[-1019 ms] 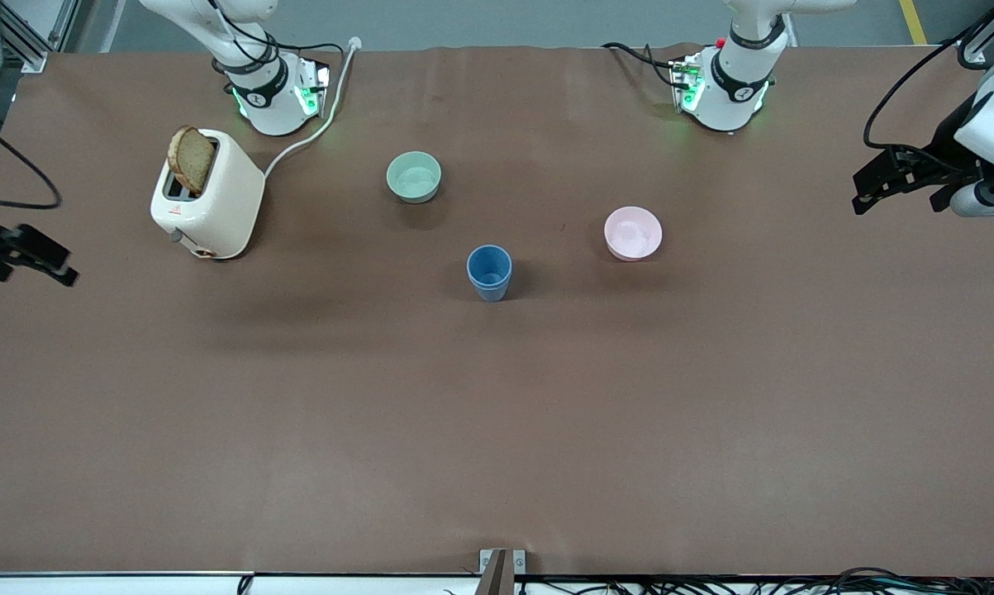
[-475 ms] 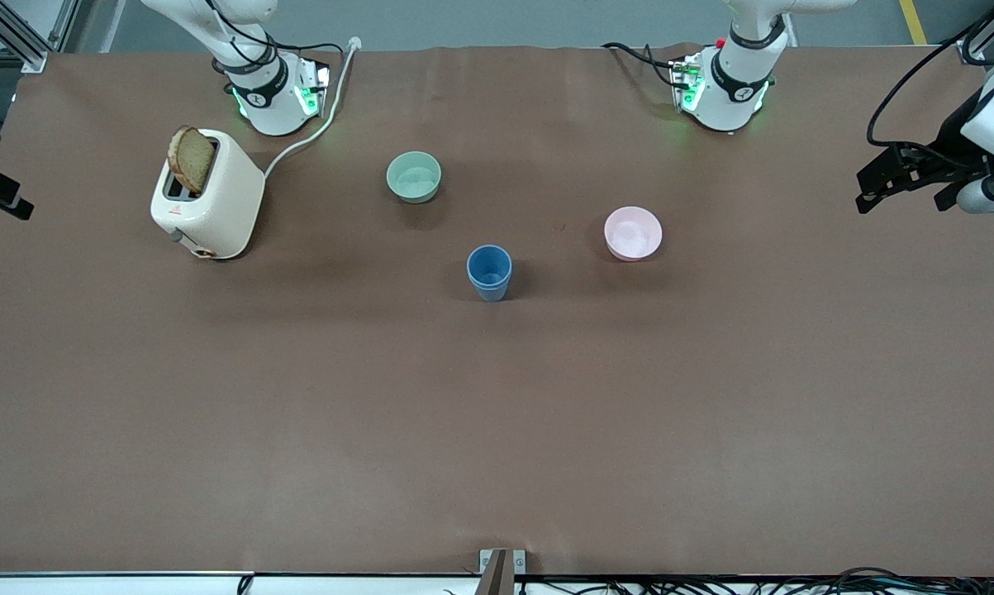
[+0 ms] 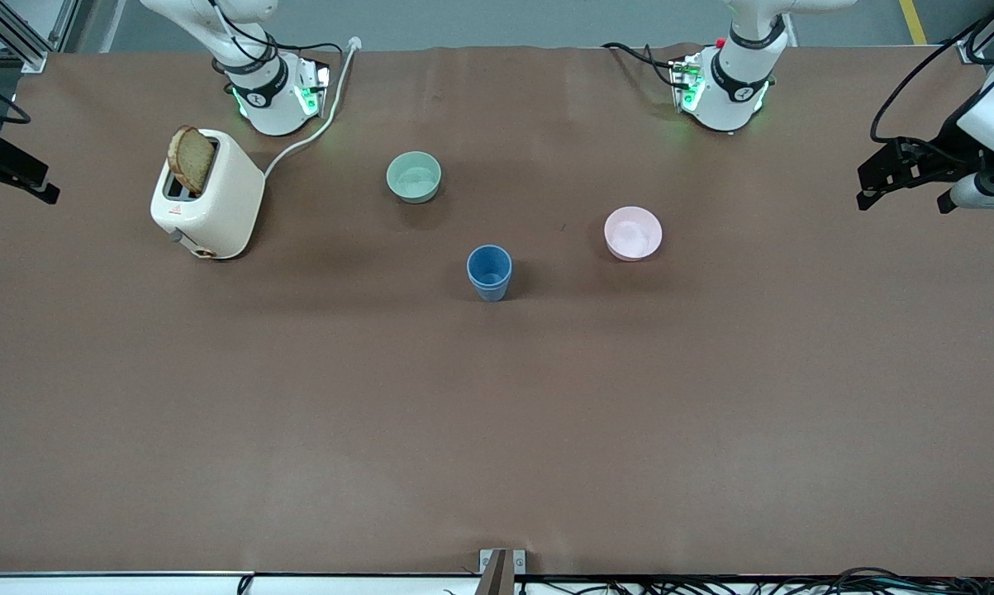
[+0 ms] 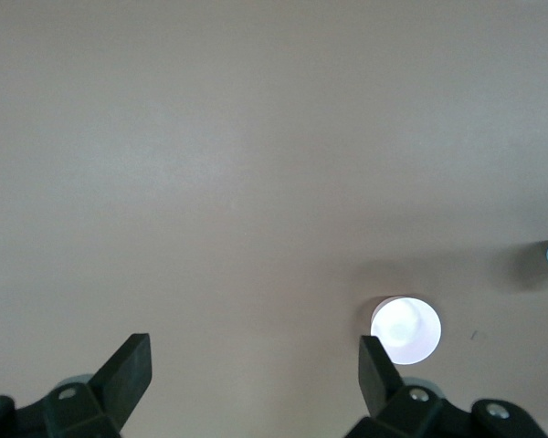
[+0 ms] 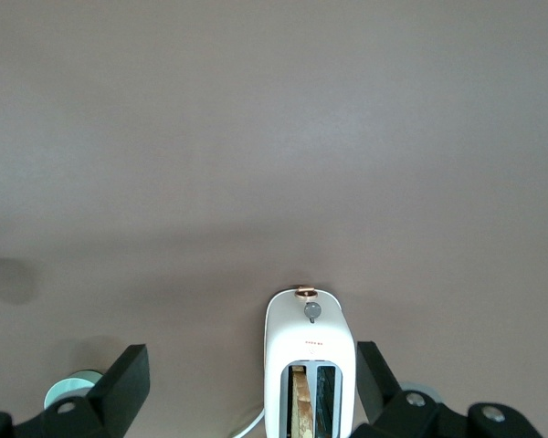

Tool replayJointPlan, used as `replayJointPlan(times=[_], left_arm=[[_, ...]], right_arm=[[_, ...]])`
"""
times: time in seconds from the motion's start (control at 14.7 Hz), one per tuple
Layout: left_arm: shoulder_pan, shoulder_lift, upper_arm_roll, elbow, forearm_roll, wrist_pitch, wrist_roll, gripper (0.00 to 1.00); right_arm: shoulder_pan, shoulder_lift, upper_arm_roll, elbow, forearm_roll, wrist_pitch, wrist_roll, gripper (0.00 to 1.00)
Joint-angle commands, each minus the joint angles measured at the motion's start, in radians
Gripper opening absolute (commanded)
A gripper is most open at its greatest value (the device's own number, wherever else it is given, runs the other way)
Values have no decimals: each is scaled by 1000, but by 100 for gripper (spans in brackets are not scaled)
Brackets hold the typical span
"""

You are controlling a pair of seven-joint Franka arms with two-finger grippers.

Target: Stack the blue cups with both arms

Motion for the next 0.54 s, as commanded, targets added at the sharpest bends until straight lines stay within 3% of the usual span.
replayJointPlan(times=[0.0,0.48], left_arm=[[2,0,-2,18,-5,-15,5,100],[0,1,-3,32,-8,-16,-34,100]], right_arm=[[0,-14,0,-5,7,22,2,100],[3,-13,0,-2,8,27,0,100]])
